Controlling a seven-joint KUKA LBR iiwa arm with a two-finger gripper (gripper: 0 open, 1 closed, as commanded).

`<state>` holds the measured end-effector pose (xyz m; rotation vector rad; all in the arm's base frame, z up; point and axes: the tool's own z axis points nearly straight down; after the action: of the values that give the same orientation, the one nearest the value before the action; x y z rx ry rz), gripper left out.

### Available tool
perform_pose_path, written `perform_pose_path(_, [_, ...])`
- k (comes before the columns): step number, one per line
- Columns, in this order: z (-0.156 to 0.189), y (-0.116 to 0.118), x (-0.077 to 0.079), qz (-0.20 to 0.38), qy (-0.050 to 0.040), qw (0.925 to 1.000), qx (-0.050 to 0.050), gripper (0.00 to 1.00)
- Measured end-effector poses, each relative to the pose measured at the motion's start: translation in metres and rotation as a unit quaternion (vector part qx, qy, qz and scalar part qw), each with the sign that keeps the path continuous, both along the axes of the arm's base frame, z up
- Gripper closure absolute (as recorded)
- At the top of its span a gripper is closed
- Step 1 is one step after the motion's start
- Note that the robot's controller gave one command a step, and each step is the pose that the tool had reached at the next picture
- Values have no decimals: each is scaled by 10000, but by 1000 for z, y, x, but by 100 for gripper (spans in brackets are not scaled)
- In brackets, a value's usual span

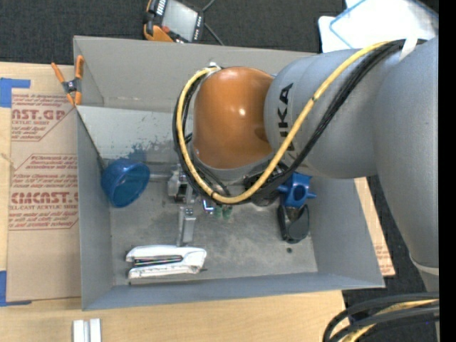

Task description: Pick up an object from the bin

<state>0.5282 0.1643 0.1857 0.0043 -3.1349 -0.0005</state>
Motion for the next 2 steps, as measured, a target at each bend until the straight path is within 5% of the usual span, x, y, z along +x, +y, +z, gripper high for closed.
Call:
perform_pose_path(1, [4,-1,2,-8,-43,10000,8,0])
perform_pose_path(2, [-117,0,-44,587,-92,9982,23,0])
